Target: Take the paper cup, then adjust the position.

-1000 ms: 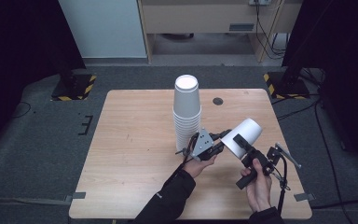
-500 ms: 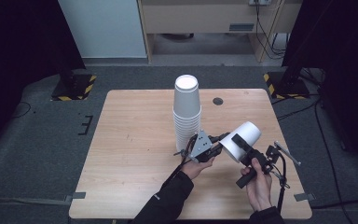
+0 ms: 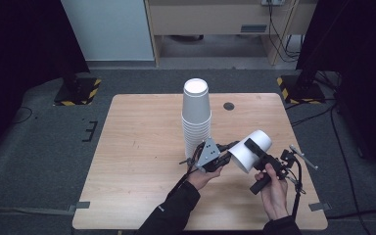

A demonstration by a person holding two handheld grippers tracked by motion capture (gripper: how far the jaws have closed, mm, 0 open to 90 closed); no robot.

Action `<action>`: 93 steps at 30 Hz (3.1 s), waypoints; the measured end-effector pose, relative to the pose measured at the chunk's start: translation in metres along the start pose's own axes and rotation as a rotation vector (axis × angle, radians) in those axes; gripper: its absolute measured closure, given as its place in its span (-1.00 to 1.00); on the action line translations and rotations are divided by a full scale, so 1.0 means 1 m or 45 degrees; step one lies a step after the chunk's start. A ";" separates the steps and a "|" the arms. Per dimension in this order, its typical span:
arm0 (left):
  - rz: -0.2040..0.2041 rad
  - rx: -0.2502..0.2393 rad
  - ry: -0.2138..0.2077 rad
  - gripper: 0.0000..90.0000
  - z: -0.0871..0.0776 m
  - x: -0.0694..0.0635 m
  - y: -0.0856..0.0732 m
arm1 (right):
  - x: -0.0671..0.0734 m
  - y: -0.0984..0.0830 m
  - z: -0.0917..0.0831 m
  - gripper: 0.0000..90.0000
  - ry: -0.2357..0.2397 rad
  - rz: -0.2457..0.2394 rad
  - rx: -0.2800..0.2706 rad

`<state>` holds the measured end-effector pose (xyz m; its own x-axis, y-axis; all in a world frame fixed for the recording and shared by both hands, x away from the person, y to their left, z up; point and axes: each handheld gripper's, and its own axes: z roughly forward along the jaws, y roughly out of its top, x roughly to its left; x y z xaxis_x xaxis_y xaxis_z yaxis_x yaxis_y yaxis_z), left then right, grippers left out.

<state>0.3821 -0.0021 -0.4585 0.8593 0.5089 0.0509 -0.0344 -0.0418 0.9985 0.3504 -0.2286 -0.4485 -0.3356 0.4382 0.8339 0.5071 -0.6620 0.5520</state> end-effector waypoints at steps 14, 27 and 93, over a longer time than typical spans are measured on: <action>0.005 0.023 0.000 0.92 -0.010 0.000 0.003 | 0.001 0.004 0.002 -0.80 -0.003 -0.098 -0.008; -0.004 0.053 -0.012 0.93 -0.015 0.000 0.000 | -0.009 0.011 -0.004 -0.79 -0.051 -0.123 -0.048; -0.067 0.174 0.101 0.94 -0.138 0.032 0.016 | -0.039 0.023 -0.024 -0.82 -0.485 -0.907 0.129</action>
<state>0.3387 0.1324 -0.4388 0.8151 0.5793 0.0050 0.0841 -0.1268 0.9884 0.3565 -0.2752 -0.4685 -0.3206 0.9224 0.2154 0.3493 -0.0962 0.9321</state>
